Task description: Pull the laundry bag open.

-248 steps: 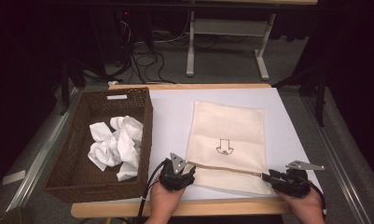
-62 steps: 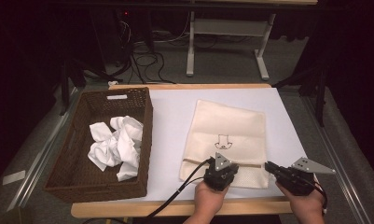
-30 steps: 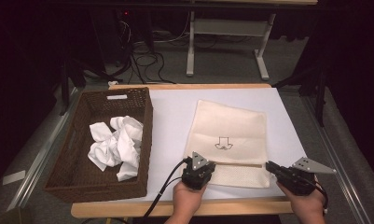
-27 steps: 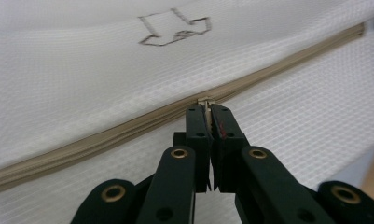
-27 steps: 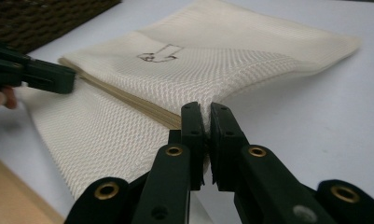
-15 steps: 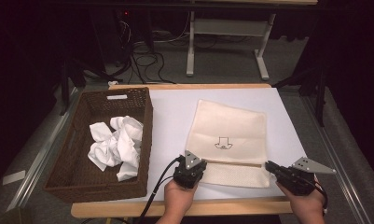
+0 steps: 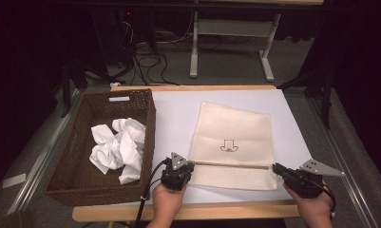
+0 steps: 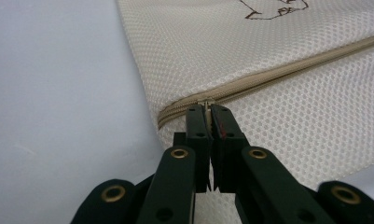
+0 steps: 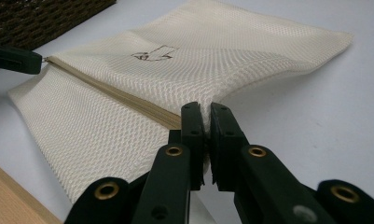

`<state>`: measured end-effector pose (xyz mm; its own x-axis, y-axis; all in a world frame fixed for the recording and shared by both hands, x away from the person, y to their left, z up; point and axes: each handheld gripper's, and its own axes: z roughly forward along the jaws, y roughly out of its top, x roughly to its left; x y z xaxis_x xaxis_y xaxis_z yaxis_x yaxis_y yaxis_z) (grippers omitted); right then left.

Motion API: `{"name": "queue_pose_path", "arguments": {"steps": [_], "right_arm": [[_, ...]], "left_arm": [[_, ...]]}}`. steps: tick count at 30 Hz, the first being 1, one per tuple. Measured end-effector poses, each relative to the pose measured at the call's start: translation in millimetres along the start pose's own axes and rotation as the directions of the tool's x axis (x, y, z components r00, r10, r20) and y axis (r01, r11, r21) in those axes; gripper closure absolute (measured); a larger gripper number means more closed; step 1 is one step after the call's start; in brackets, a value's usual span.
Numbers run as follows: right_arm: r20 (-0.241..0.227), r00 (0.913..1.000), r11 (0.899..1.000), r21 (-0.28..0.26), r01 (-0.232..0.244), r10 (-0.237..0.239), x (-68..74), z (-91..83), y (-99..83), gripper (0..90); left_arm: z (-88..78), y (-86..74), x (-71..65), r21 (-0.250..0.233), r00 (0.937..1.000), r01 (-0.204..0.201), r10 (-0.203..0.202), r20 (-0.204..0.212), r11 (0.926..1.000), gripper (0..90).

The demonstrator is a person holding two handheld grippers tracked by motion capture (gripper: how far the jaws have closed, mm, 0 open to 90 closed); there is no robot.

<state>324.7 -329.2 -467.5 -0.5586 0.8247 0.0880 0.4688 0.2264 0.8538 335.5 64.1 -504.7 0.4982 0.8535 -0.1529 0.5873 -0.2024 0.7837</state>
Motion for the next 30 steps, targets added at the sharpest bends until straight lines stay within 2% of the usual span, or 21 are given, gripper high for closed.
{"name": "queue_pose_path", "arguments": {"steps": [2,4,7,8,9,10,11,12,15,18,20,27,30], "right_arm": [[0.005,1.0000,1.000,0.000,-0.001,0.001,-0.8,-0.5,-0.2,86.6],[-0.001,1.0000,1.000,-0.002,-0.004,0.004,-1.3,-0.6,-0.4,86.6],[-0.003,1.0000,1.000,0.012,0.007,-0.007,0.1,1.8,-1.2,86.6],[-0.001,1.0000,1.000,0.010,0.009,-0.009,0.0,2.1,-0.9,86.6],[-0.001,1.0000,1.000,0.010,0.009,-0.009,0.0,2.1,-0.9,86.6],[0.004,1.0000,1.000,0.009,0.002,-0.002,-2.0,1.0,-1.1,86.6],[0.004,1.0000,1.000,0.008,-0.005,0.005,-2.9,0.4,-1.3,86.6],[0.007,1.0000,1.000,0.007,-0.002,0.002,-3.4,-0.4,-1.5,86.6],[0.003,1.0000,1.000,0.007,-0.003,0.003,-2.6,-0.4,-1.4,86.6],[0.007,0.9999,1.000,0.013,-0.010,0.010,-5.0,1.5,-2.3,86.4],[0.005,0.9996,0.999,0.028,-0.029,0.028,-6.0,1.5,-4.1,86.1],[-0.011,0.9988,0.996,0.081,-0.046,0.047,-10.9,7.8,-10.4,85.2],[-0.019,0.9992,0.995,0.099,-0.033,0.035,-11.5,12.3,-12.5,84.7]], "left_arm": [[-1.9,-0.4,0.8,0.014,0.9990,-0.040,0.041,-0.017,0.9991,87.5],[-3.3,-1.2,1.2,0.023,0.9980,-0.055,0.056,-0.029,0.9982,87.5],[-3.6,-5.0,1.5,0.026,0.9981,-0.051,0.052,-0.032,0.9983,87.5],[-3.1,-5.7,1.0,0.036,0.9970,-0.053,0.055,-0.053,0.9979,87.5],[-3.1,-5.7,1.0,0.036,0.9970,-0.053,0.055,-0.053,0.9979,87.5],[-2.8,-7.4,5.4,0.039,0.9983,-0.026,0.028,-0.052,0.9989,87.5],[-3.2,-8.2,7.6,0.033,0.9977,-0.022,0.024,-0.064,0.9992,87.5],[-3.9,-9.1,8.4,0.031,0.9983,-0.015,0.016,-0.055,0.9994,87.5],[-3.4,-10.3,6.6,0.029,0.9975,-0.019,0.021,-0.067,0.9994,87.5],[-1.9,-11.7,3.1,0.022,0.9948,-0.062,0.064,-0.079,0.9978,87.3],[0.5,-12.5,2.2,0.018,0.9949,-0.064,0.065,-0.077,0.9978,87.2],[8.6,-10.5,5.1,0.019,0.9948,-0.055,0.057,-0.085,0.9983,86.7],[9.7,-9.8,8.1,0.021,0.9950,-0.050,0.051,-0.086,0.9985,86.4]]}}
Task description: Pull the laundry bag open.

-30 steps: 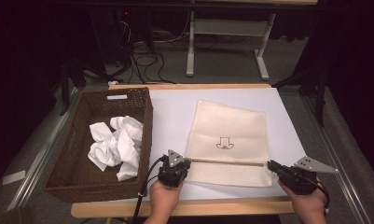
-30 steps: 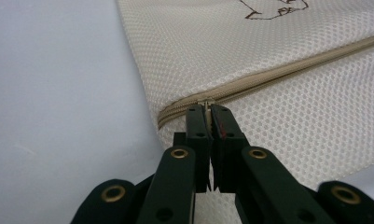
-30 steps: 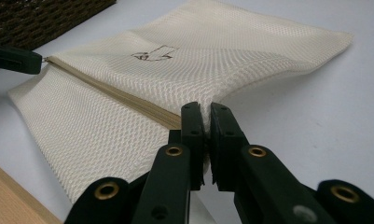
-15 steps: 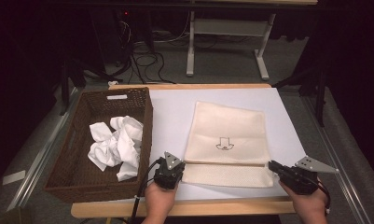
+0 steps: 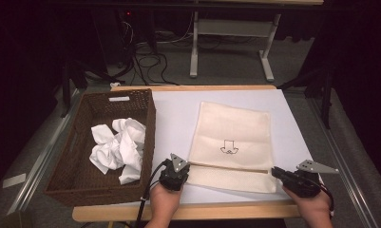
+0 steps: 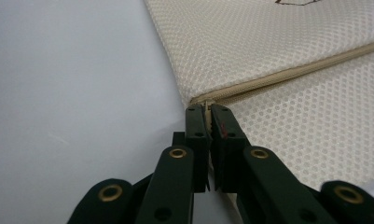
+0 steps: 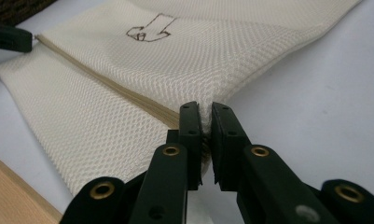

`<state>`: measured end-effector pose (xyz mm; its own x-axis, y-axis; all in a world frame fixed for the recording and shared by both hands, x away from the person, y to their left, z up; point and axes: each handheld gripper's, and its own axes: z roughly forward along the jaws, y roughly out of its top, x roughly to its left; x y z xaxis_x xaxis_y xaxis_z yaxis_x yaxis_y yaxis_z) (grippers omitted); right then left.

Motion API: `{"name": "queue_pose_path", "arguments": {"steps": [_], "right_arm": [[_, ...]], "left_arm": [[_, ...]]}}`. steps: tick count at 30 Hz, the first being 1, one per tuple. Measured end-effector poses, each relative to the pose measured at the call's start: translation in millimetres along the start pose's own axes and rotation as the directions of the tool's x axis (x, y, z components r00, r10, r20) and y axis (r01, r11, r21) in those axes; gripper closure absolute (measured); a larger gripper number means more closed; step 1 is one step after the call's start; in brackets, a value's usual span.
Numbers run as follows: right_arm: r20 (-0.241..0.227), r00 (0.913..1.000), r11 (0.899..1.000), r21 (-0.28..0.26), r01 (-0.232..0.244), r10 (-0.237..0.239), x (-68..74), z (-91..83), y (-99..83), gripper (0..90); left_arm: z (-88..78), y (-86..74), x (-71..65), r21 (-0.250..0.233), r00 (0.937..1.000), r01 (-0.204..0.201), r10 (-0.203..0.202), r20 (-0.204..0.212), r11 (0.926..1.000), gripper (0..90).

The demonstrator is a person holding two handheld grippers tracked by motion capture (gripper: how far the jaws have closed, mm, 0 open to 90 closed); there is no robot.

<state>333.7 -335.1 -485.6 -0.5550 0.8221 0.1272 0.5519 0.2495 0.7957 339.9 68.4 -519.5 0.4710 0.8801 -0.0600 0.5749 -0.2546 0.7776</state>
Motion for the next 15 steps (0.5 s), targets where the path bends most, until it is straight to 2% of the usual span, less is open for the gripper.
{"name": "queue_pose_path", "arguments": {"steps": [5,7,9,12,14,15], "right_arm": [[0.001,1.0000,0.999,0.053,0.001,-0.001,1.1,8.6,-3.6,83.6],[0.010,0.9999,0.996,0.094,-0.006,0.005,1.8,14.5,-6.3,81.9],[0.005,1.0000,0.995,0.104,-0.008,0.008,0.6,16.5,-7.5,81.3],[0.005,0.9999,0.994,0.108,-0.010,0.009,-0.6,17.1,-8.2,80.3],[0.008,0.9999,0.993,0.115,-0.013,0.012,-0.5,17.7,-8.7,79.0],[0.004,0.9996,0.993,0.117,-0.029,0.029,-0.9,18.3,-8.9,77.2]], "left_arm": [[1.9,-0.3,1.7,0.007,0.9999,0.008,-0.008,-0.009,0.9999,85.1],[1.8,-0.8,3.2,0.005,0.9998,0.014,-0.014,-0.014,0.9999,83.7],[1.8,-1.3,5.0,0.004,0.9996,0.027,-0.027,-0.010,0.9996,81.8],[1.6,-1.4,5.6,0.005,0.9996,0.025,-0.025,-0.013,0.9997,78.9],[1.6,-1.8,5.8,0.001,0.9994,0.030,-0.030,-0.020,0.9996,73.9],[1.6,-2.1,6.2,-0.001,0.9992,0.032,-0.032,-0.022,0.9995,69.6]]}}
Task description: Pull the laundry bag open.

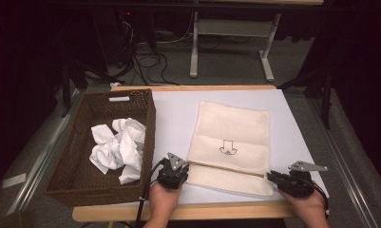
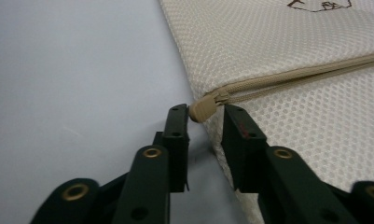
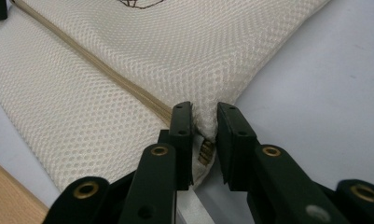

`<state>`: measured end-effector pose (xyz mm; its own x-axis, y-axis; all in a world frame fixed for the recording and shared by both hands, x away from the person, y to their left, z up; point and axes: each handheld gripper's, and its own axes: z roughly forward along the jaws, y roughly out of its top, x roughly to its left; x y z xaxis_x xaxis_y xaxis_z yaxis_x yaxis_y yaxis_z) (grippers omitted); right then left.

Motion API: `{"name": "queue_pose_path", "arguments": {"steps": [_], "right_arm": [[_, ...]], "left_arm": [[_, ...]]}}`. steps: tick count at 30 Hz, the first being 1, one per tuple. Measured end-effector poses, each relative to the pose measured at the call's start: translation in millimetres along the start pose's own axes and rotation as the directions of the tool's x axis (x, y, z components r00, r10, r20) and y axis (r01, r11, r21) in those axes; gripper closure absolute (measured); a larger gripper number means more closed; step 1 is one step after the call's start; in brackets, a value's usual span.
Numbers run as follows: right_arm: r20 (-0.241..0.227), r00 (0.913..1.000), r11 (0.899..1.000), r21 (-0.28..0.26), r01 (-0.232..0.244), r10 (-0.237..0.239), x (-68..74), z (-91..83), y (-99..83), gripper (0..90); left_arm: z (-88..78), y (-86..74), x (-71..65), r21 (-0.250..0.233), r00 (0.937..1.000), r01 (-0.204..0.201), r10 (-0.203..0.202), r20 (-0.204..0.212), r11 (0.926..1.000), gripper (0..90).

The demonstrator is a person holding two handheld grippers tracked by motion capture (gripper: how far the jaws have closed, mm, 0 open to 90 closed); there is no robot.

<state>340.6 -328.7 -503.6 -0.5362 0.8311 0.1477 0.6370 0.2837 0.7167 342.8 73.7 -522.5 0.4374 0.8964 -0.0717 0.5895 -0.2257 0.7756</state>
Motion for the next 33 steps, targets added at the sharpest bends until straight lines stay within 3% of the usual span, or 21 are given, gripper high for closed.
{"name": "queue_pose_path", "arguments": {"steps": [9,16,21,30,31,33], "right_arm": [[0.001,1.0000,1.000,0.001,0.000,0.000,1.0,0.7,0.6,67.5],[0.021,0.9995,0.999,-0.027,0.023,-0.022,2.0,-2.2,2.7,53.2],[0.027,0.9996,0.999,-0.050,0.007,-0.006,2.6,-7.3,4.6,48.0],[0.033,0.9992,0.995,-0.096,0.023,-0.020,2.3,-11.9,6.3,39.4],[0.044,0.9988,0.993,-0.115,0.028,-0.023,2.7,-13.7,7.1,33.9],[0.044,0.9986,0.992,-0.121,0.036,-0.030,2.6,-14.4,7.5,32.5]], "left_arm": [[-3.3,-0.6,-0.7,0.000,0.9999,0.005,-0.005,0.013,1.0000,60.6],[-6.0,0.2,-1.8,-0.019,0.9996,0.004,-0.004,0.029,0.9998,54.0],[-8.7,1.6,-1.7,-0.027,0.9996,-0.002,0.003,0.028,0.9996,52.1],[-17.1,4.5,-3.8,-0.078,0.9998,-0.012,0.013,0.014,0.9969,48.6],[-19.7,5.5,-4.6,-0.091,0.9998,-0.016,0.018,0.012,0.9957,47.9],[-22.0,6.5,-5.5,-0.106,0.9998,-0.019,0.020,0.009,0.9942,47.3]]}}
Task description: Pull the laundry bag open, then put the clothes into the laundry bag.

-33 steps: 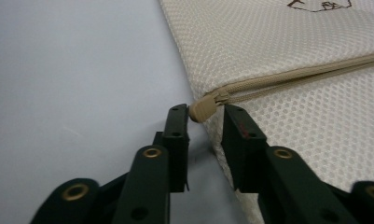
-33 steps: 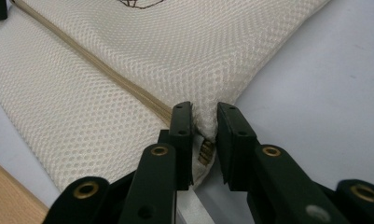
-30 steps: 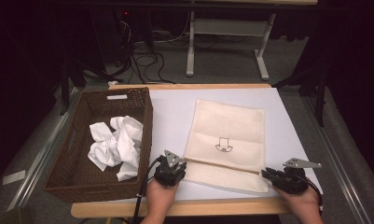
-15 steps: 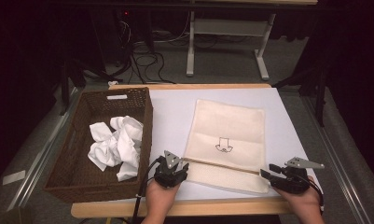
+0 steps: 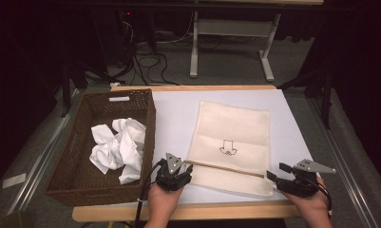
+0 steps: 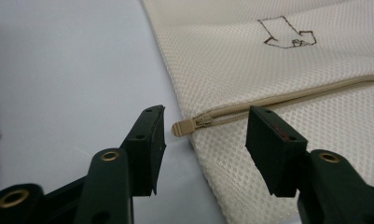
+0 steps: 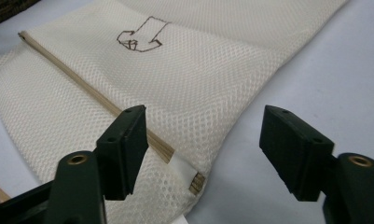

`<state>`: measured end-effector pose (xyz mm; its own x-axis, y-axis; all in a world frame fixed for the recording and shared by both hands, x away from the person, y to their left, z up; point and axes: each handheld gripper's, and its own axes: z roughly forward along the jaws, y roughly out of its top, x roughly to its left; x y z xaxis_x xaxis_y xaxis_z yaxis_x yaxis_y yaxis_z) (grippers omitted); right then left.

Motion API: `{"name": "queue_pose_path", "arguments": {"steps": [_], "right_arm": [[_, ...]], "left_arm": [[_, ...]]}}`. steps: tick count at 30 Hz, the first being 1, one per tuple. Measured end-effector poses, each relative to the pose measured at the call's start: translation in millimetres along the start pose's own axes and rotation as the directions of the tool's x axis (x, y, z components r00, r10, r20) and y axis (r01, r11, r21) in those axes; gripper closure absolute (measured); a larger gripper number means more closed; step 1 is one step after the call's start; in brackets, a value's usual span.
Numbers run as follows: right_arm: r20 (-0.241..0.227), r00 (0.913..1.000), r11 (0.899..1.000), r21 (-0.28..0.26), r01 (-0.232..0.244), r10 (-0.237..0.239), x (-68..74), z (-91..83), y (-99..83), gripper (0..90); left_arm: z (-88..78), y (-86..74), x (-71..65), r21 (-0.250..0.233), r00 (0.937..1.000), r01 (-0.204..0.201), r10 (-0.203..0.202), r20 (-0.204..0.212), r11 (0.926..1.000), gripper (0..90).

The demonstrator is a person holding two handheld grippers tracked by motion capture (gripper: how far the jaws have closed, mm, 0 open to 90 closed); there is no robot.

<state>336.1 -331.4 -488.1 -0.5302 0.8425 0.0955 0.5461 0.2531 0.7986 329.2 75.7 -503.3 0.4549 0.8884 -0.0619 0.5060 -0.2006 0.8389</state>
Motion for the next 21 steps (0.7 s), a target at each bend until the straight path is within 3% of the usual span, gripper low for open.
{"name": "queue_pose_path", "arguments": {"steps": [5,6,9,14,17,21], "right_arm": [[0.008,0.9997,0.997,-0.075,0.021,-0.021,2.0,-6.2,4.1,18.3],[0.014,0.9996,0.996,-0.088,0.024,-0.023,2.7,-7.3,5.3,14.7],[0.021,0.9993,0.993,-0.116,0.035,-0.032,5.2,-10.6,7.8,10.9],[0.016,0.9994,0.984,-0.173,0.034,-0.032,8.3,-16.6,14.5,3.8],[0.015,0.9993,0.984,-0.172,0.036,-0.034,8.8,-17.8,16.0,3.0],[0.005,0.9993,0.985,-0.169,0.038,-0.038,8.7,-16.2,16.6,0.6]], "left_arm": [[-9.6,5.1,-4.7,-0.054,0.9993,-0.027,0.025,-0.028,0.9982,37.5],[-14.2,6.8,-7.3,-0.085,0.9980,-0.044,0.040,-0.050,0.9954,33.8],[-18.2,9.3,-9.7,-0.113,0.9973,-0.055,0.049,-0.054,0.9921,21.0],[-20.6,16.2,-9.8,-0.098,0.9995,-0.033,0.033,0.001,0.9946,4.0],[-30.0,25.3,-10.1,-0.126,0.9991,-0.028,0.031,0.029,0.9916,1.7],[-41.6,33.9,-11.7,-0.149,0.9985,-0.046,0.049,0.022,0.9878,1.0]]}}
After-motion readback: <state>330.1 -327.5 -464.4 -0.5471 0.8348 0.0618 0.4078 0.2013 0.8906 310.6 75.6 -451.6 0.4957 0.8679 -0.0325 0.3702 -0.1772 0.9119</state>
